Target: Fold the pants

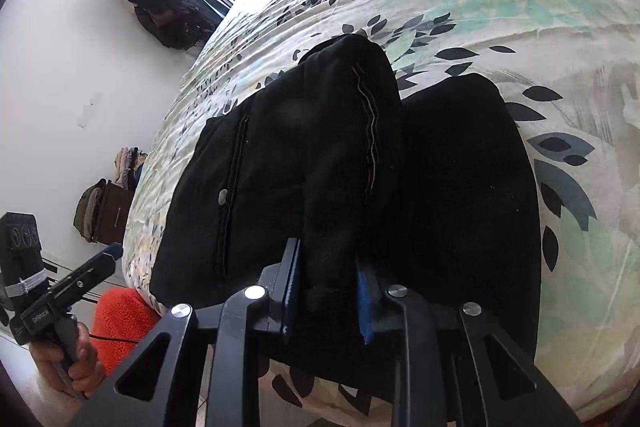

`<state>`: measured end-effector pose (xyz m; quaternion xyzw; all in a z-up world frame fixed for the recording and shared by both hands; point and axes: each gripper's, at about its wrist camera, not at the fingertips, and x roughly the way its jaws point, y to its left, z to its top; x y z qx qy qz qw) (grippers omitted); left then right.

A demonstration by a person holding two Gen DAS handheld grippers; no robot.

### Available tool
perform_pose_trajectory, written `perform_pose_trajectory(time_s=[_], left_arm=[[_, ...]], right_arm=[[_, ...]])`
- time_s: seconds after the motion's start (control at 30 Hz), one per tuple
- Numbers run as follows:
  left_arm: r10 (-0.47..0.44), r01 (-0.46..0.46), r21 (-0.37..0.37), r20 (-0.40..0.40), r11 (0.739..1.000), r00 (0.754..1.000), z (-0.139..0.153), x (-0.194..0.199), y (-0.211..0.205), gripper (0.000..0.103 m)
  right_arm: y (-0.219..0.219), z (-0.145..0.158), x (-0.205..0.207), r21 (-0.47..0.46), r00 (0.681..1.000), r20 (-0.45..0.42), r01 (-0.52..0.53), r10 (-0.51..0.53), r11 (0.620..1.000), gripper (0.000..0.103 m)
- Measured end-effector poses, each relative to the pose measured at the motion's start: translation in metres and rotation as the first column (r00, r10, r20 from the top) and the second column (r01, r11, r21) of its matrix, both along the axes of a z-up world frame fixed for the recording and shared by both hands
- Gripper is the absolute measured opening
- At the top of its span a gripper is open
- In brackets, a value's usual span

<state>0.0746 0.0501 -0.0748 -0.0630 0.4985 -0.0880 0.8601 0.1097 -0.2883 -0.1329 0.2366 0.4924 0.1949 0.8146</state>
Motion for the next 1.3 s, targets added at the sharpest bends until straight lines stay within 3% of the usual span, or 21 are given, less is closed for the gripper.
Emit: perform_pose_trajectory(time_s=[0.1,0.2,0.27,0.4,0.47,0.5,0.53,0.6,0.67,0.73,0.83,0.9,0.97,1.0,1.03,1.13,1.23,1.3], left_arm=[[0.015,-0.014,-0.008,0.023,1.0,1.0,0.005,-0.004,0.006,0.09],[0.002,-0.001,-0.014,0.073,1.0,0.997,0.018,-0.007,0.001,0.09],[-0.021,0.022,-0.004,0.098,1.0,0.995,0.021,-0.007,-0.008,0.09],[-0.092,0.086,0.072,0.087,0.994,0.992,0.003,-0.005,-0.034,0.09],[-0.125,0.112,0.151,0.084,0.982,0.989,-0.006,-0.008,-0.046,0.09],[-0.138,0.12,0.188,0.085,0.975,0.987,-0.009,-0.01,-0.051,0.09],[-0.148,0.127,0.212,0.09,0.969,0.985,-0.009,-0.011,-0.054,0.09],[-0.157,0.127,0.245,0.108,0.961,0.982,-0.006,-0.013,-0.059,0.091],[-0.154,0.113,0.27,0.135,0.956,0.979,0.0,-0.012,-0.064,0.095],[-0.156,0.107,0.271,0.169,0.957,0.973,0.006,-0.008,-0.073,0.096],[-0.183,0.131,0.266,0.181,0.955,0.966,0.002,0.004,-0.096,0.096],[-0.249,0.196,0.306,0.146,0.932,0.957,-0.019,0.009,-0.118,0.101],[-0.321,0.289,0.36,0.031,0.887,0.947,-0.056,0.015,-0.134,0.101],[-0.331,0.297,0.372,0.03,0.88,0.943,-0.062,0.013,-0.134,0.101],[-0.341,0.305,0.355,0.039,0.883,0.939,-0.058,0.011,-0.131,0.101],[-0.346,0.328,0.226,0.048,0.918,0.937,-0.023,0.024,-0.114,0.101],[-0.25,0.229,0.161,0.128,0.96,0.96,0.011,0.066,-0.097,0.101],[-0.208,0.19,0.141,0.126,0.972,0.97,0.012,0.104,-0.095,0.101]], right_arm=[[-0.013,0.042,-0.019,0.063,0.995,0.093,0.015,-0.021,0.998,0.018],[-0.031,0.069,-0.041,0.047,0.987,0.156,0.039,-0.045,0.998,0.018],[-0.05,0.055,-0.045,0.029,0.989,0.118,0.089,-0.092,0.996,0.018],[-0.071,-0.02,-0.04,-0.097,0.987,-0.078,0.133,-0.141,0.986,0.021],[-0.078,-0.024,-0.041,-0.045,0.982,-0.089,0.166,-0.169,0.985,0.026],[-0.079,-0.018,-0.041,-0.053,0.982,-0.076,0.168,-0.171,0.984,0.037],[-0.077,-0.009,-0.041,-0.082,0.986,-0.05,0.158,-0.162,0.984,0.058],[-0.076,0.01,-0.046,-0.174,0.985,0.023,0.172,-0.171,0.97,0.088],[-0.076,0.036,-0.054,-0.24,0.97,0.132,0.23,-0.203,0.943,0.088],[-0.067,0.064,-0.056,-0.237,0.952,0.243,0.242,-0.184,0.941,0.088],[-0.029,0.08,-0.036,-0.235,0.944,0.328,0.118,-0.036,0.965,0.088],[-0.004,0.062,-0.019,-0.253,0.955,0.292,0.016,0.06,0.967,0.088],[0.006,0.021,-0.003,-0.296,0.981,0.174,-0.033,0.088,0.955,0.085],[0.003,-0.005,0.002,-0.317,0.993,0.091,-0.045,0.078,0.947,0.072],[-0.002,-0.017,0.002,-0.312,0.995,0.072,-0.039,0.065,0.949,0.063],[-0.012,-0.011,-0.004,-0.28,0.992,0.108,-0.033,0.065,0.959,0.062],[-0.008,-0.017,-0.006,-0.303,0.99,0.114,-0.046,0.084,0.952,0.062],[-0.009,-0.018,-0.006,-0.289,0.991,0.122,-0.022,0.06,0.957,0.062]])
